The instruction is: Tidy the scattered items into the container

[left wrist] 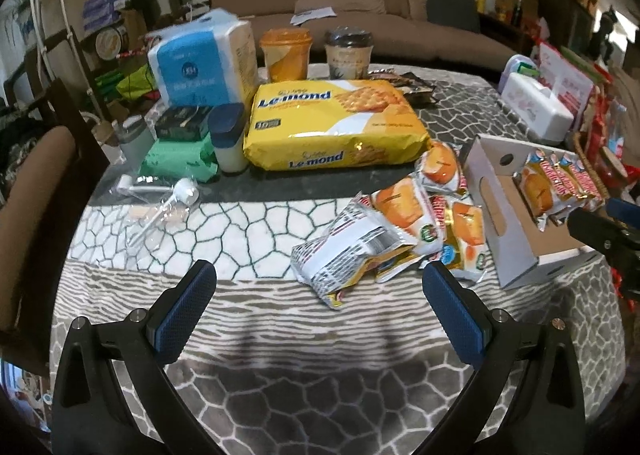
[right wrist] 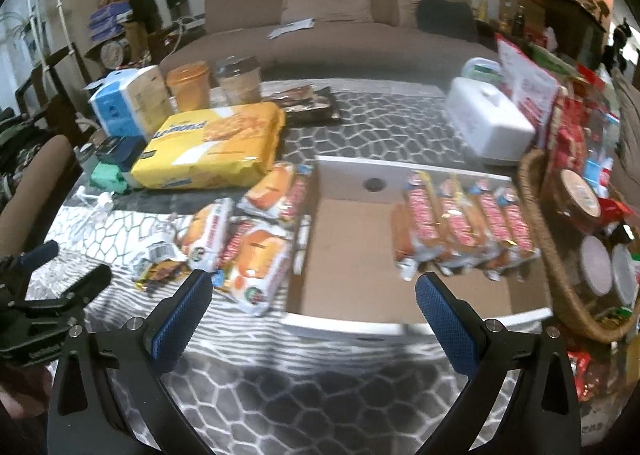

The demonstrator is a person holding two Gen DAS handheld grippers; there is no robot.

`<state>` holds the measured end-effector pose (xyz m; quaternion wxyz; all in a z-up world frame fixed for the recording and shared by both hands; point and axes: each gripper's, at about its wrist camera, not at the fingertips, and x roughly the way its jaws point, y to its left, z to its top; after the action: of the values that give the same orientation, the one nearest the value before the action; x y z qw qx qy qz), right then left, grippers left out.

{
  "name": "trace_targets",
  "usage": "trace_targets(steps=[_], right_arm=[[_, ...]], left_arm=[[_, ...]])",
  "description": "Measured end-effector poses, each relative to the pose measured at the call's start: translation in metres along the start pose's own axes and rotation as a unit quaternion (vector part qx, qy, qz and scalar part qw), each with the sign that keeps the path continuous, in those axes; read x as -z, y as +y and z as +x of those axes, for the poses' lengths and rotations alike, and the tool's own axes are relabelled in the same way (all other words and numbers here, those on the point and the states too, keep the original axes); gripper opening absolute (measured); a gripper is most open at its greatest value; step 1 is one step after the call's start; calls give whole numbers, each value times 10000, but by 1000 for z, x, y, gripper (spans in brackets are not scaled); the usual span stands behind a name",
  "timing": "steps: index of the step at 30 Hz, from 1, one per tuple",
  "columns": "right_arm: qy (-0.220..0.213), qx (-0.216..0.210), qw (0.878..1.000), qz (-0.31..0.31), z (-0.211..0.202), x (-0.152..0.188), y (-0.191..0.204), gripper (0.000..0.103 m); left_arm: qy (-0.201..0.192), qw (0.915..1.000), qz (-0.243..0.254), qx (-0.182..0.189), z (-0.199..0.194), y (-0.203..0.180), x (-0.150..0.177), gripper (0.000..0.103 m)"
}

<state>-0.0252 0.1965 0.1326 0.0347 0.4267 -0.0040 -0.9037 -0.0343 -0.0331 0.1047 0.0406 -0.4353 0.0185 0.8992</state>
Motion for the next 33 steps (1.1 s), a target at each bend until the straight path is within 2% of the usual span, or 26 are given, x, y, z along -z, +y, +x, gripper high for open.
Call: trace_targets(steps=[8, 16, 19, 26, 29, 31, 33], right_arm=[[259, -630, 9975, -161, 34, -11, 45, 103], [372, -864, 9954, -174, 54, -30, 72, 103], [417, -884, 9951, -138, 58, -37, 74, 103], [426, -951, 9946, -3, 58, -37, 59, 103], [375, -1049, 9937, 148, 52, -38, 47, 103], [337, -1060, 9936, 199, 49, -39, 42, 103], [292, -1091, 9933, 232, 45, -40, 37, 103]], left_arm=[[145, 9997, -135, 171, 21, 24, 7, 103], [159, 9986, 122, 483, 41, 12, 13, 103], [117, 9985, 337, 421, 49, 3, 13, 103], [105, 9976, 353, 591, 71, 2, 10, 103], [185, 9977, 428, 498, 82, -2, 11, 103], [183, 9973, 484, 513, 87, -5, 12, 100], [196, 9968, 498, 600, 91, -7, 13, 76]])
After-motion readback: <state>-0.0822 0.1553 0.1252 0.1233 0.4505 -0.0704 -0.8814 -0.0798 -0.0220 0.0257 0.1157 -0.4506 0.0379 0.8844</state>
